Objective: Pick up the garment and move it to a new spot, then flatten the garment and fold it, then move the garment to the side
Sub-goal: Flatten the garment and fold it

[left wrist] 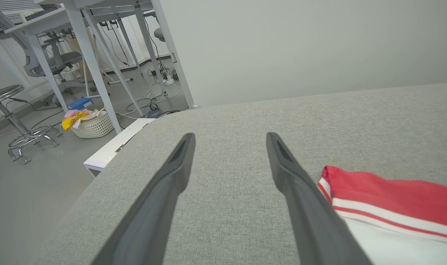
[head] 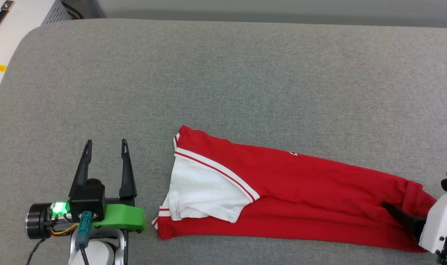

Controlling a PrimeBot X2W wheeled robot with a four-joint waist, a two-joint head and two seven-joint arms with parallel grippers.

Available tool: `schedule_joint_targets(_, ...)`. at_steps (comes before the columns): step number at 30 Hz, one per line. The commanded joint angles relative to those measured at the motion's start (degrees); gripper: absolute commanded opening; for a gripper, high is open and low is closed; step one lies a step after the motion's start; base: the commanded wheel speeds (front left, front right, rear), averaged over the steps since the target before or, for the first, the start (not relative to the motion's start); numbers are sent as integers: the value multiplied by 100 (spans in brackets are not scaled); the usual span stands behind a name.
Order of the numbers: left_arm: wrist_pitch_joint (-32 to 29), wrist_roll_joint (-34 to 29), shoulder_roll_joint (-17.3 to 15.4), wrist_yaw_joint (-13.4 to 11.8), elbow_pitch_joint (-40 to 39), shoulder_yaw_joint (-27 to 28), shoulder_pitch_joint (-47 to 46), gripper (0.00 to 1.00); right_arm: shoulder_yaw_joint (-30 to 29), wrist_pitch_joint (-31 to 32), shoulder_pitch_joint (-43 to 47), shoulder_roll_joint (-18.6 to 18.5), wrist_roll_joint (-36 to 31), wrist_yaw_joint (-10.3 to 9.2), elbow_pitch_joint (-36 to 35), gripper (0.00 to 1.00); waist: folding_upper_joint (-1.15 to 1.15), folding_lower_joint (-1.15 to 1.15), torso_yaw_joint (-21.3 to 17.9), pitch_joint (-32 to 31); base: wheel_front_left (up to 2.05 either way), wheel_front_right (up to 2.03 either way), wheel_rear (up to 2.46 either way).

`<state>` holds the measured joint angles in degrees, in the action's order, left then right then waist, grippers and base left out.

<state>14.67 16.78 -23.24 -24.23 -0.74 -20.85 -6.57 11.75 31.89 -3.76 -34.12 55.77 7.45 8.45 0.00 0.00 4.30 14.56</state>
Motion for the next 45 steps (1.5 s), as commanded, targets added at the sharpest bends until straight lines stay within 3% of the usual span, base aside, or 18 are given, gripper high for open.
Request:
schedule_joint_targets(1,32,-165,135,101,-38,106,119,100,246,-16,4,147,20,3,143,100,0,0,10,-5,0,0,0)
schedule_joint_targets(5,32,-520,491,375,-71,420,275,100,498,-241,-75,49,-236,3,394,100,0,0,17,-7,0,0,0)
schedule_joint_targets(6,32,-606,574,442,-62,494,318,100,549,-318,-97,37,-274,3,452,22,0,0,17,-15,0,0,0)
schedule_joint_targets(7,32,-662,640,495,-59,557,344,100,570,-395,-114,33,-290,3,495,0,0,0,17,-22,0,0,0)
schedule_joint_targets(19,32,-1168,1146,1104,-95,1261,629,100,410,-1015,-372,-570,-480,3,952,0,0,0,-80,-178,0,0,0)
schedule_joint_targets(25,32,-1348,1250,1250,-64,1399,730,100,84,-1096,-396,-981,-737,3,1156,0,0,0,-124,-303,0,0,0)
schedule_joint_targets(28,32,-1397,1290,1305,-36,1440,779,100,-83,-1033,-315,-1016,-653,3,1144,0,0,0,-125,-378,0,0,0)
schedule_joint_targets(32,32,-1445,1348,1340,-28,1501,852,100,-227,-862,-131,-997,-398,3,718,0,0,0,-144,-448,0,0,0)
schedule_joint_targets(38,32,-1500,1385,1398,-7,1577,896,100,-232,-459,105,-853,179,3,-522,0,0,0,-173,-492,0,0,0)
schedule_joint_targets(45,33,-1577,1429,1461,17,1549,817,100,190,-107,-139,-497,97,3,-1441,0,0,0,-68,-470,0,0,0)
